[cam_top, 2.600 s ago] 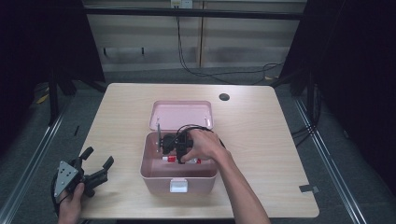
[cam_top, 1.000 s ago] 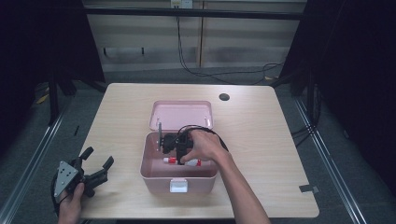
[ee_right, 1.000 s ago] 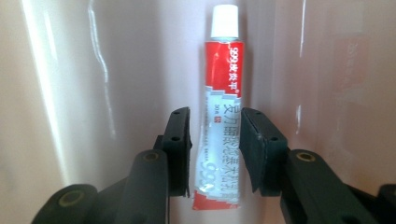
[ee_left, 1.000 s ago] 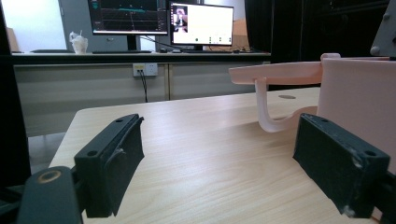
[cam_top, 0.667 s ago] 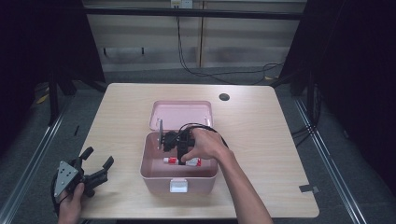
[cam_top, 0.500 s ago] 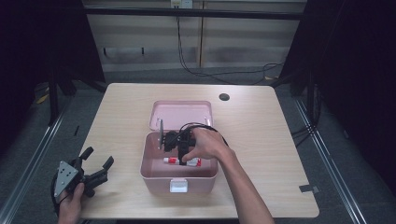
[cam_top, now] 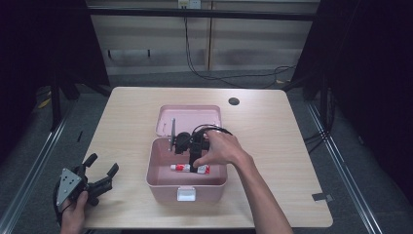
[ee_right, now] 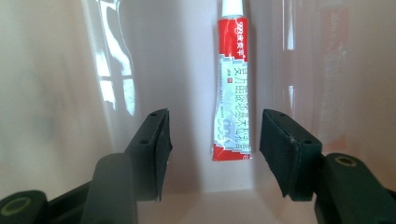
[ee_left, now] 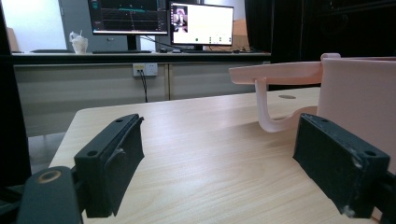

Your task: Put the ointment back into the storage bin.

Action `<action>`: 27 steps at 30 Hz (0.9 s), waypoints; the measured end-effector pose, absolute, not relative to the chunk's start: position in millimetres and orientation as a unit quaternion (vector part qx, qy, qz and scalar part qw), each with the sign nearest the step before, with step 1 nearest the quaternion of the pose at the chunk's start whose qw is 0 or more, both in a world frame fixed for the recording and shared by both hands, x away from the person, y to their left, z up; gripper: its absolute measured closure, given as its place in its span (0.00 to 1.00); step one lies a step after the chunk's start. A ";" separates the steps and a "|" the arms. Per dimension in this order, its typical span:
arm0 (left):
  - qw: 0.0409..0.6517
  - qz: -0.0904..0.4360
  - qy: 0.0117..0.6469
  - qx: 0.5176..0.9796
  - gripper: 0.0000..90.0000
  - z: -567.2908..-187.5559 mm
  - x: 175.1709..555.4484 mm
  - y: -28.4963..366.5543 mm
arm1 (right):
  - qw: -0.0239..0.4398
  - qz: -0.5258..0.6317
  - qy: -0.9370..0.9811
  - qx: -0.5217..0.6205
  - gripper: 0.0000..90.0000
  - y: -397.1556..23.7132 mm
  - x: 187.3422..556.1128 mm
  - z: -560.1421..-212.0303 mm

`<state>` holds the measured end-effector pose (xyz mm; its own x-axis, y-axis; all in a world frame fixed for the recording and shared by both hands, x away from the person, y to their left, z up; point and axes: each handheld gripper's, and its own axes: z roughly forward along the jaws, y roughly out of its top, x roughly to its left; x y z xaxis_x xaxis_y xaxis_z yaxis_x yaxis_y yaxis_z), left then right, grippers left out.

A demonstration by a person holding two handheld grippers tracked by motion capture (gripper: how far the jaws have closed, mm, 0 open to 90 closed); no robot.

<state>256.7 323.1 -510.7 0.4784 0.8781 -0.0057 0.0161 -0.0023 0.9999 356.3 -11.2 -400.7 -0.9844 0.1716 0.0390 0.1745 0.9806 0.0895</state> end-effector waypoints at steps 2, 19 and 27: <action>0.604 0.357 0.366 0.612 0.17 -510.7 256.6 323.2 | 0.018 -0.044 -0.995 -0.091 0.47 -11.2 355.8 -399.2; 0.604 0.357 0.366 0.612 0.17 -510.7 256.6 323.2 | 0.019 -0.092 -0.988 -0.121 0.41 -31.4 347.7 -363.1; 0.604 0.357 0.366 0.612 0.17 -510.7 256.6 323.1 | -0.005 -0.110 -0.984 -0.137 0.36 -52.9 338.4 -338.1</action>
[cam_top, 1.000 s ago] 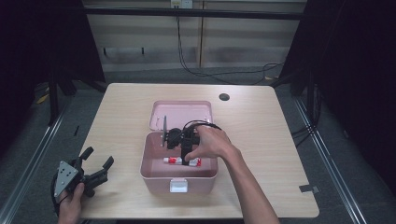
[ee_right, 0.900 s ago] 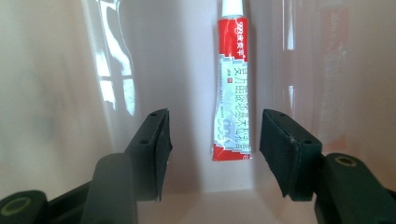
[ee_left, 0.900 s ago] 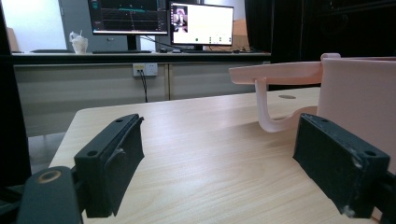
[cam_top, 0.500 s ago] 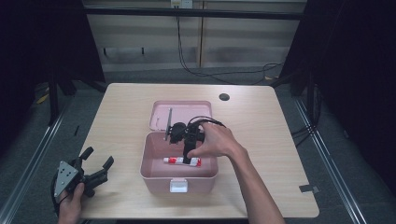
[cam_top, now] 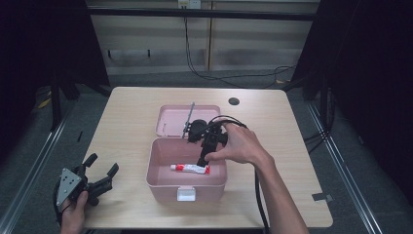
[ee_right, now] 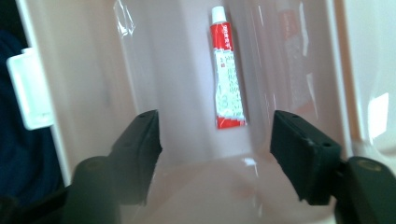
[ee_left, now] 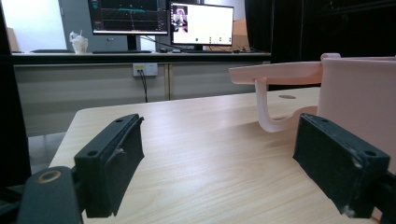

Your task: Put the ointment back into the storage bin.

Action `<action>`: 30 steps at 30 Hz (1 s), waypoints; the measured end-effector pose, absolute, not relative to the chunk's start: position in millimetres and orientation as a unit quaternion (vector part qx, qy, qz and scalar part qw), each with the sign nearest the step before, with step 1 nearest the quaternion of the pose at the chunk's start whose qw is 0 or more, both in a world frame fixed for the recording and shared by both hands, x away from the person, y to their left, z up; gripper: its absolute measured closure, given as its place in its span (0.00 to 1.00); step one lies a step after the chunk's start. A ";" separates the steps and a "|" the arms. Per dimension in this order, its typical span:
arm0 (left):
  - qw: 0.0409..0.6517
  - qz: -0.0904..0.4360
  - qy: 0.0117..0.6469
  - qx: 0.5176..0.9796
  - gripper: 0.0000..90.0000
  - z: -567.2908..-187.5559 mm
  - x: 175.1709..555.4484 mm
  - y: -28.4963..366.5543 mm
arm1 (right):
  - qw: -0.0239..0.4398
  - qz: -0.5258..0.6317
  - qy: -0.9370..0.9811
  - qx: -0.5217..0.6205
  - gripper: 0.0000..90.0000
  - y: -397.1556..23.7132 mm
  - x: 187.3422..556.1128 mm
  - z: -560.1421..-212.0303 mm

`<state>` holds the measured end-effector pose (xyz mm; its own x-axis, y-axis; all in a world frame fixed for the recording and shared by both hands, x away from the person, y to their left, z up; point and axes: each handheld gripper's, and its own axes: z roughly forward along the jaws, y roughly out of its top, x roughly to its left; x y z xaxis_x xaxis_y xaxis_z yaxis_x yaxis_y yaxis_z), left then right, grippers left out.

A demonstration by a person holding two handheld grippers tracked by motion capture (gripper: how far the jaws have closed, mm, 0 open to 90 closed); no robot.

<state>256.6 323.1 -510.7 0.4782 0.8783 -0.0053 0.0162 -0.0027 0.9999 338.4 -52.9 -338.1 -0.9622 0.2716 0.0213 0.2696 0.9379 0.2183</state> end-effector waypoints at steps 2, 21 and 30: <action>0.604 0.357 0.366 0.612 0.17 -510.7 256.6 323.2 | 0.005 0.113 0.984 0.138 0.36 -57.9 334.6 -331.9; 0.604 0.357 0.366 0.612 0.17 -510.7 256.6 323.1 | 0.037 0.117 0.972 0.200 0.36 -110.4 321.2 -315.8; 0.604 0.357 0.366 0.612 0.17 -510.7 256.7 323.1 | 0.038 0.112 0.963 0.240 0.37 -142.5 315.6 -324.4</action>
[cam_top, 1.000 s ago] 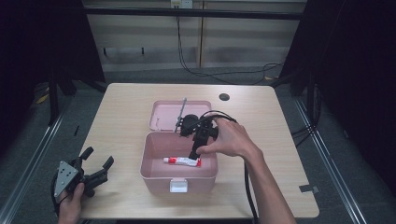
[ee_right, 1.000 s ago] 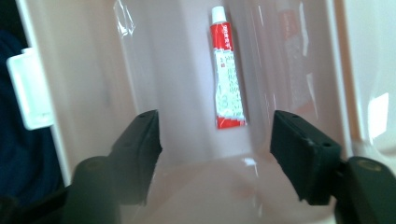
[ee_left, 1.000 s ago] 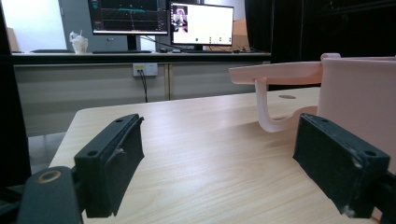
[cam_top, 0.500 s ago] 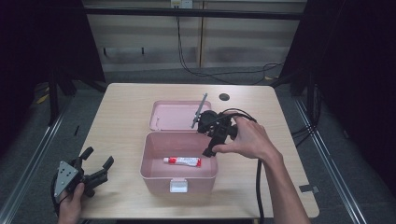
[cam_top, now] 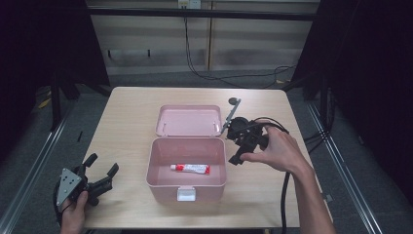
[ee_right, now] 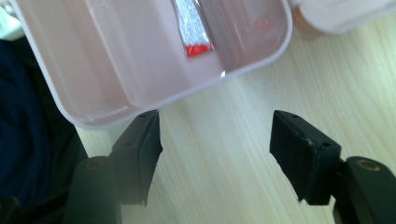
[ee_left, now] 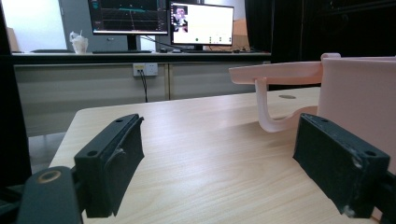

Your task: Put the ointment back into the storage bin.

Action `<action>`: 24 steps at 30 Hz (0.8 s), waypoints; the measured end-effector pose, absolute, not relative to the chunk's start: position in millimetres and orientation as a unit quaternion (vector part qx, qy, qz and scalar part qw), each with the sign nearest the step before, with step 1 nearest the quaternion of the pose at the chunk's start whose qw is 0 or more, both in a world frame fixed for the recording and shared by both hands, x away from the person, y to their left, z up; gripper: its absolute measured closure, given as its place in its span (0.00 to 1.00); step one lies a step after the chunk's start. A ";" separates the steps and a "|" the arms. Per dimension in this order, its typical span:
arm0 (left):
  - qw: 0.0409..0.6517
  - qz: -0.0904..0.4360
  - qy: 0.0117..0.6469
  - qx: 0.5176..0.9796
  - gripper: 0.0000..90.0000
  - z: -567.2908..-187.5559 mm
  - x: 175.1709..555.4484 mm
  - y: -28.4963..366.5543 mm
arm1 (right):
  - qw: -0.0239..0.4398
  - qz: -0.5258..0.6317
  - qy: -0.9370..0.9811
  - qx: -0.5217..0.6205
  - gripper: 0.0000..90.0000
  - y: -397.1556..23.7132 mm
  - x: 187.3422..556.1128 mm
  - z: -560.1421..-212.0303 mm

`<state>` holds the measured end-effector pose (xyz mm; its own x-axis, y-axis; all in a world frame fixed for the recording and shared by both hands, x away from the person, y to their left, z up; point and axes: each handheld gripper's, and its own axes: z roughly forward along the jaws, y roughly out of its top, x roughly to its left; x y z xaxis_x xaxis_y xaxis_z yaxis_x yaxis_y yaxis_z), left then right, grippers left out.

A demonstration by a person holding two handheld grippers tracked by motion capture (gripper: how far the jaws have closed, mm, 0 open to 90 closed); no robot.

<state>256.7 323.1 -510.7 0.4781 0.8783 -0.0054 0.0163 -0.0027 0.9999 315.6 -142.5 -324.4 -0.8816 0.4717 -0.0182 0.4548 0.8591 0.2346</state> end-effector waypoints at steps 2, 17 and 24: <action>0.604 0.357 0.366 0.612 0.17 -510.7 256.6 323.1 | 0.038 0.111 0.962 0.245 0.37 -148.7 313.9 -330.0; 0.604 0.357 0.366 0.612 0.17 -510.7 256.7 323.1 | 0.043 0.106 0.944 0.311 0.41 -179.9 305.0 -364.3; 0.604 0.357 0.366 0.612 0.17 -510.7 256.7 323.1 | 0.045 0.110 0.928 0.353 0.37 -199.5 300.5 -388.1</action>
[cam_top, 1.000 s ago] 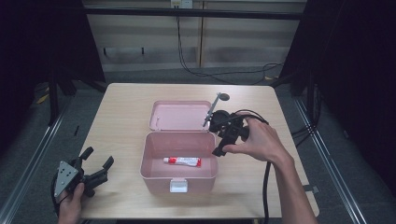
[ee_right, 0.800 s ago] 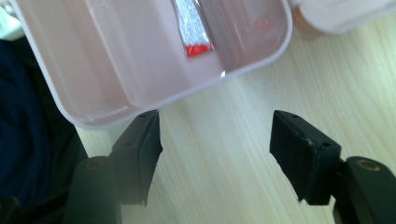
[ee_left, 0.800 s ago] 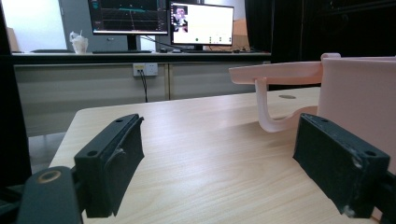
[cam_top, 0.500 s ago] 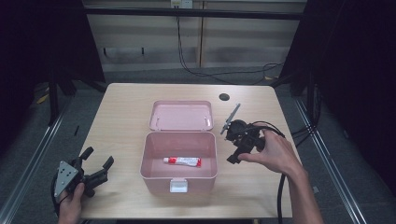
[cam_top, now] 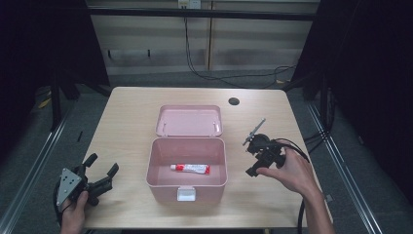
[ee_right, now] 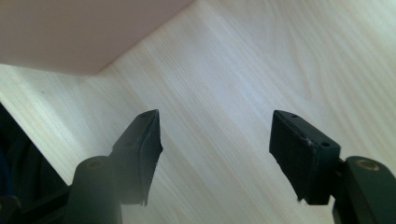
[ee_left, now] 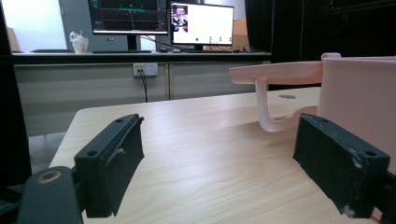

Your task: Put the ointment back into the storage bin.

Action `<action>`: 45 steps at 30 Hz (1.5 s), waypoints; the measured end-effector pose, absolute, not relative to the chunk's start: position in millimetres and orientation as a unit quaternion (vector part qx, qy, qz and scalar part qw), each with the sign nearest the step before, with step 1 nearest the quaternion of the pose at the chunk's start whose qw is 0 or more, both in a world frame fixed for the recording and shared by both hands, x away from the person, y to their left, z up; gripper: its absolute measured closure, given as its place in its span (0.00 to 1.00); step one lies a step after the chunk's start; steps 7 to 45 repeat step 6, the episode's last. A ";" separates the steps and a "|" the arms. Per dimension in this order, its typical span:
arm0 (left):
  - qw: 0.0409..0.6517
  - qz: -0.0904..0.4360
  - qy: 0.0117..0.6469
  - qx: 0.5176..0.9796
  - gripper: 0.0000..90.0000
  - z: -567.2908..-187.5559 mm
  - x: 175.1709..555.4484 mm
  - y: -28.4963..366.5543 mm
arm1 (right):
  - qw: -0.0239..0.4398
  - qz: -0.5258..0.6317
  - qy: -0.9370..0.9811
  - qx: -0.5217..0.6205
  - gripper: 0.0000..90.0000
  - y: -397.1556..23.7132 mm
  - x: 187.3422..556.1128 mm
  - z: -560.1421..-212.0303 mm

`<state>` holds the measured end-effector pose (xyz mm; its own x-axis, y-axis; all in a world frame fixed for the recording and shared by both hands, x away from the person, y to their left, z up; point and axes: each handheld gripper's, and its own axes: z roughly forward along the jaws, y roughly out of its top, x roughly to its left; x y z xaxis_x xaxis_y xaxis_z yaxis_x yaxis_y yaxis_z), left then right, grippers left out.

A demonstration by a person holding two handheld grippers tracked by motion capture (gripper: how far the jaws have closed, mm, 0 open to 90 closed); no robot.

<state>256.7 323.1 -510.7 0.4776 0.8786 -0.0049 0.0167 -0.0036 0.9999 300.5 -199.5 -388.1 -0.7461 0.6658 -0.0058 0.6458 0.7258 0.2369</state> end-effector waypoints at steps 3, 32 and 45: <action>0.604 0.357 0.366 0.612 0.17 -510.7 256.7 323.0 | 0.043 0.112 0.919 0.375 0.36 -205.3 297.3 -397.5; 0.604 0.357 0.366 0.612 0.17 -510.7 256.7 323.0 | 0.046 0.114 0.915 0.385 0.34 -211.2 294.0 -405.9; 0.604 0.357 0.366 0.612 0.17 -510.7 256.7 323.0 | 0.046 0.114 0.915 0.385 0.34 -211.2 294.0 -405.9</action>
